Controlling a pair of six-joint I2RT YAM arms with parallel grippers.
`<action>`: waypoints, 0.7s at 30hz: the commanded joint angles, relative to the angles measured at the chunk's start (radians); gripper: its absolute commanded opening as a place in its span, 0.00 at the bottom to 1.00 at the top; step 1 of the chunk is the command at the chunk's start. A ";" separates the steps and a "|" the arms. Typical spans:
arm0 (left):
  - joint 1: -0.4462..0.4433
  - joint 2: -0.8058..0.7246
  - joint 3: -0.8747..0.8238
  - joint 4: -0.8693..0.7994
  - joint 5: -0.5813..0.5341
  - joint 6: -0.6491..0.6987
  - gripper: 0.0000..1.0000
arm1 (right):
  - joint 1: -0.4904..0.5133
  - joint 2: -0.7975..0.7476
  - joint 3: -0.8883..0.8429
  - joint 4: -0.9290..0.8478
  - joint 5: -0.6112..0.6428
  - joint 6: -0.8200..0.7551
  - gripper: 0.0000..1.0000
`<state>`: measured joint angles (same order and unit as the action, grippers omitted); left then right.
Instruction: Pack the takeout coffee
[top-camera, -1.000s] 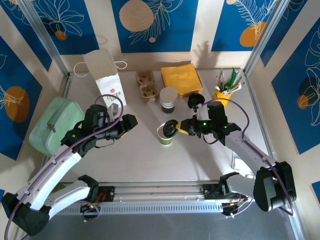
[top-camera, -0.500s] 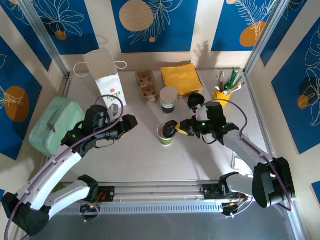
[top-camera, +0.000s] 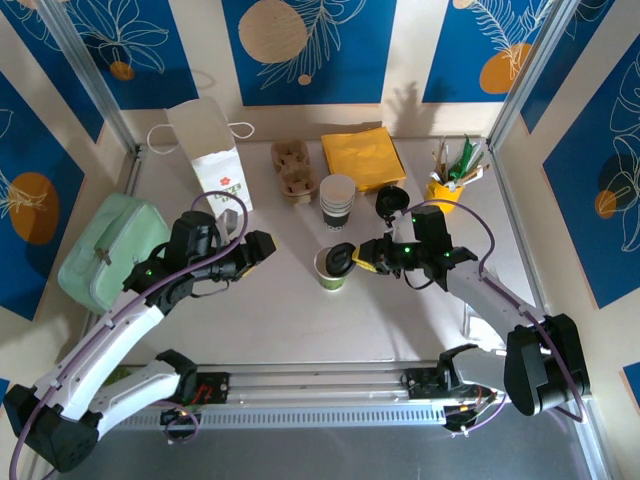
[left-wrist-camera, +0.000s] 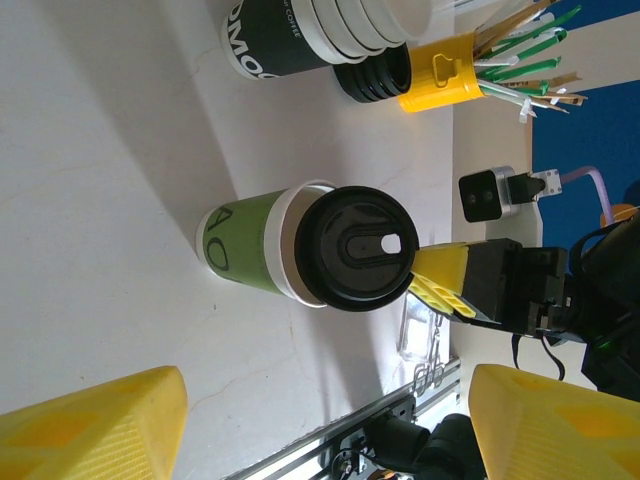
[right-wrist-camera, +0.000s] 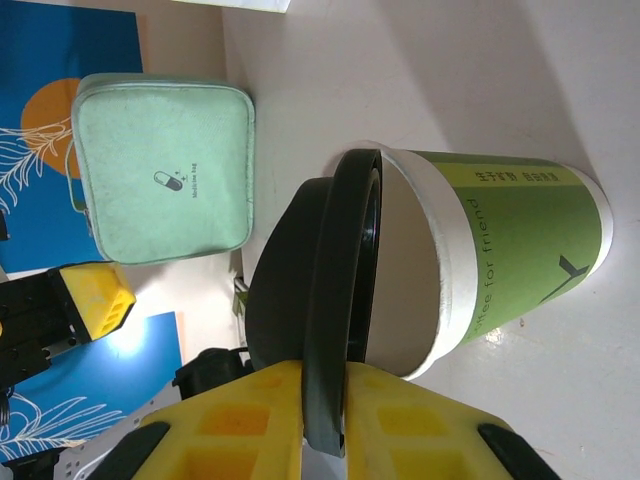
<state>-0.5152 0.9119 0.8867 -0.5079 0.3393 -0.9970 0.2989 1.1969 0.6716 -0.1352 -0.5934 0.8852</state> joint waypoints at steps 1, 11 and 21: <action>0.009 -0.015 -0.012 0.024 0.016 -0.007 0.75 | -0.004 0.003 -0.017 -0.020 0.004 -0.022 0.20; 0.010 -0.021 -0.017 0.011 0.011 0.000 0.75 | -0.004 0.010 -0.032 -0.030 0.016 -0.039 0.25; 0.012 -0.034 -0.019 0.006 0.010 -0.002 0.75 | -0.004 0.025 -0.040 -0.023 0.026 -0.044 0.25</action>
<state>-0.5140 0.8936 0.8757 -0.5064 0.3393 -0.9966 0.2989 1.2144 0.6411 -0.1493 -0.5720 0.8639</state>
